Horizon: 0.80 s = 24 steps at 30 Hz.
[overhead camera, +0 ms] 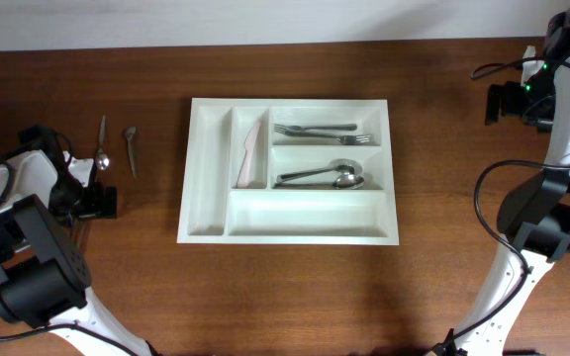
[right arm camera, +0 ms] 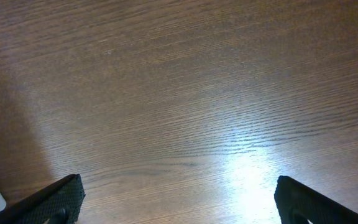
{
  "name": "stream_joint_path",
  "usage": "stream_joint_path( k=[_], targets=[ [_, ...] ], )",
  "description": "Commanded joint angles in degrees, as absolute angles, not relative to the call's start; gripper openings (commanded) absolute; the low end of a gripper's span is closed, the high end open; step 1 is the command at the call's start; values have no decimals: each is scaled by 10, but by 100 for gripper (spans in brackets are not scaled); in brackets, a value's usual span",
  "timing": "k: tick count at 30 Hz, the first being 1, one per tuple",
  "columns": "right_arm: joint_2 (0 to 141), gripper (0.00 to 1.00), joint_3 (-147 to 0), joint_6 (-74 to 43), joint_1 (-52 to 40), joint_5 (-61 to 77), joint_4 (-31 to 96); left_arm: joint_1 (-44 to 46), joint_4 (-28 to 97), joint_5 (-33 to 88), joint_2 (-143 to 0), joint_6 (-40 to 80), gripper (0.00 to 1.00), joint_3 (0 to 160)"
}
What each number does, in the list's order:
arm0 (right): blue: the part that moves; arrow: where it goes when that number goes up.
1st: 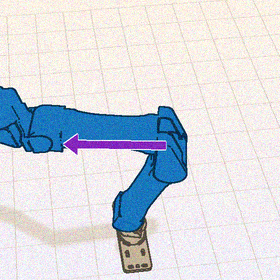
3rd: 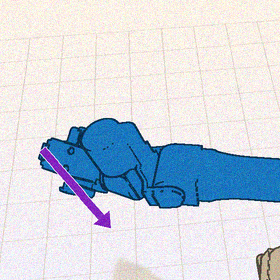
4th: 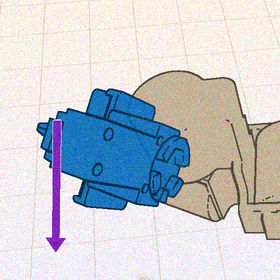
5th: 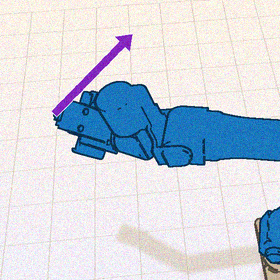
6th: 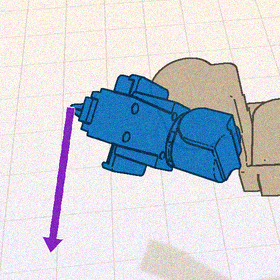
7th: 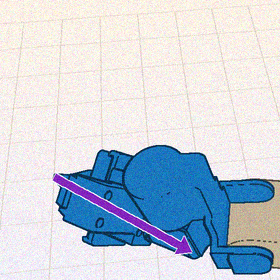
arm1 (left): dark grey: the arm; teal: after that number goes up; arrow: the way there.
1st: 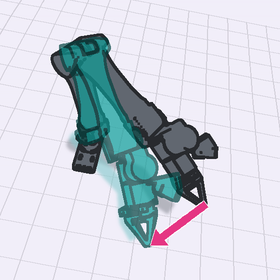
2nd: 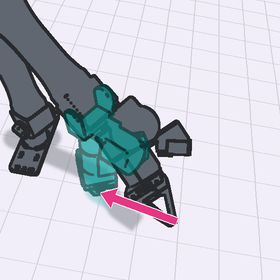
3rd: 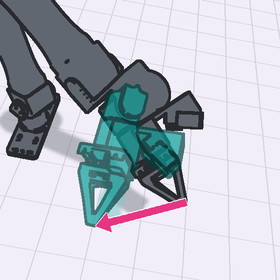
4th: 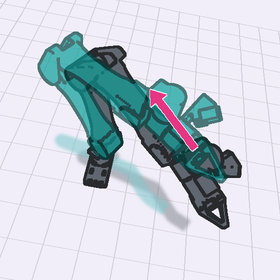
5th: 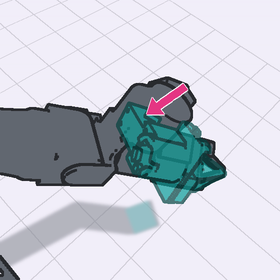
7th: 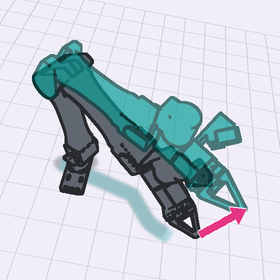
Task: Pack container
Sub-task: 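Lower the left gripper around the tongs and close on them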
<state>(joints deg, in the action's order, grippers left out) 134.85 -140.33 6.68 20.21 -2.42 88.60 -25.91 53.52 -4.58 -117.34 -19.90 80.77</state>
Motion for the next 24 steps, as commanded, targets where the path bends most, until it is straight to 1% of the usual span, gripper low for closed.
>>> stream_joint_path(
  k=[1, 5, 11, 16, 24],
  targets=[
    [1346, 99, -1401, 70, 203, -21, 886, -261, 538, -78, -1173, -246, 99, 799],
    [1346, 99, -1401, 70, 203, -21, 886, -263, 537, -88, -1173, -281, 99, 798],
    [1346, 99, -1401, 70, 203, -21, 886, -279, 529, -86, -1173, -284, 99, 797],
    [1346, 99, -1401, 70, 203, -21, 886, -291, 522, -42, -1173, -284, 99, 797],
    [1346, 99, -1401, 70, 203, -21, 886, -293, 512, -30, -1173, -284, 99, 796]
  ],
)
